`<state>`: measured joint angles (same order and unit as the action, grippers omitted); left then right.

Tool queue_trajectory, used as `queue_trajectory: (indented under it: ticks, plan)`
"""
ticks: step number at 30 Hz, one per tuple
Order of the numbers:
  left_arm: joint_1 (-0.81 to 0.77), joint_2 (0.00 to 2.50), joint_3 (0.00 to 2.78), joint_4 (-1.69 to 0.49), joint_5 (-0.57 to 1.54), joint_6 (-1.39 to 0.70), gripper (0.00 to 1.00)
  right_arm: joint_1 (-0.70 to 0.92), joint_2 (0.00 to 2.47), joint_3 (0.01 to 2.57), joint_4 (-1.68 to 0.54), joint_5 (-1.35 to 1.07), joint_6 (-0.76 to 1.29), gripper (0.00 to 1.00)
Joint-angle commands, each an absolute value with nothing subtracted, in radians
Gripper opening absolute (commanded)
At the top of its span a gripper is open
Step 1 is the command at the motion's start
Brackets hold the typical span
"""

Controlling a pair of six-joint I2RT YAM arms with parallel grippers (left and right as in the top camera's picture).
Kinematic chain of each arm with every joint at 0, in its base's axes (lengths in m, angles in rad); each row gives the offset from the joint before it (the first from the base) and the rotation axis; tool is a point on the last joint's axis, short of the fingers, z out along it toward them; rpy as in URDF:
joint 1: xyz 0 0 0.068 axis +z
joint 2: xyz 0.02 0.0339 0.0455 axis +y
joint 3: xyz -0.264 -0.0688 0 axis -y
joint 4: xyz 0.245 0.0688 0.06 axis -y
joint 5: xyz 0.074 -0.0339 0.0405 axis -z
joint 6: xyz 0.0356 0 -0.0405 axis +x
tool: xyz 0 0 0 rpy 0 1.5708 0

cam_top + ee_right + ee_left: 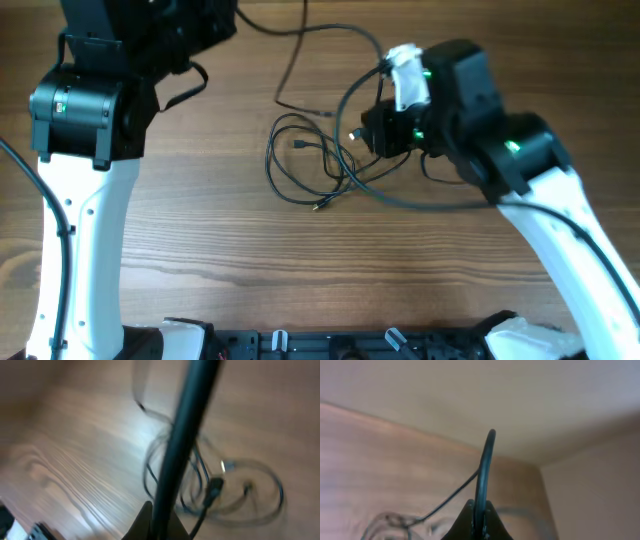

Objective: Untangle cables

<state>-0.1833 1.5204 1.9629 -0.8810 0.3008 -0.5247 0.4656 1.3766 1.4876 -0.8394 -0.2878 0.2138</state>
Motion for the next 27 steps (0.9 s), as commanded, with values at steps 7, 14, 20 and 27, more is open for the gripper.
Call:
queue_trajectory:
  ticks: [7,14,20,27]
  plan:
    - [-0.194,1.541,1.98,-1.097,0.683,-0.156,0.04,0.467,1.342,1.491,-0.696,-0.317,0.07,0.04]
    - [-0.194,1.541,1.98,-1.194,0.859,-0.029,0.04,0.467,1.347,1.491,-0.656,-0.292,-0.023,0.05]
    - [-0.194,1.542,1.98,-1.198,0.97,-0.03,0.04,0.467,1.349,1.491,-0.657,-0.316,-0.112,0.06]
    - [-0.215,1.548,1.98,-1.227,1.099,-0.03,0.04,0.467,1.353,1.491,-0.662,-0.317,-0.12,0.06]
